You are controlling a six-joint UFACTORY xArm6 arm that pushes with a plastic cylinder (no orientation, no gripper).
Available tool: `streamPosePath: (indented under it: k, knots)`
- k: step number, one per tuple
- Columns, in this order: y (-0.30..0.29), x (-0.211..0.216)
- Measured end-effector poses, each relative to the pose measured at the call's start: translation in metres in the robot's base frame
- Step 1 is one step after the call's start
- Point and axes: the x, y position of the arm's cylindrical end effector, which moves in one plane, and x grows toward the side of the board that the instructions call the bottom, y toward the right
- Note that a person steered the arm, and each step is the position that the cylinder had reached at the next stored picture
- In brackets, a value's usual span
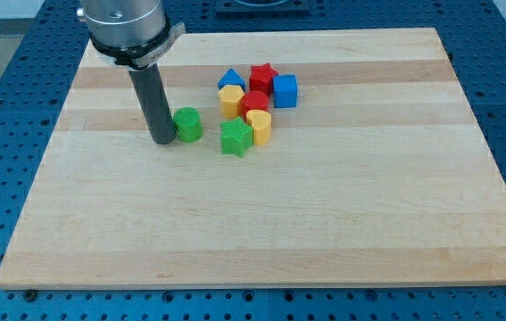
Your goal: Move the green circle to the left of the green star
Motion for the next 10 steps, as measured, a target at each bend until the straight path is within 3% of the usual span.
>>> streamPosePath:
  k: [3, 5, 10]
  knots:
    - [-0.014, -0.044]
    - [0.022, -0.041]
    - [0.051, -0.024]
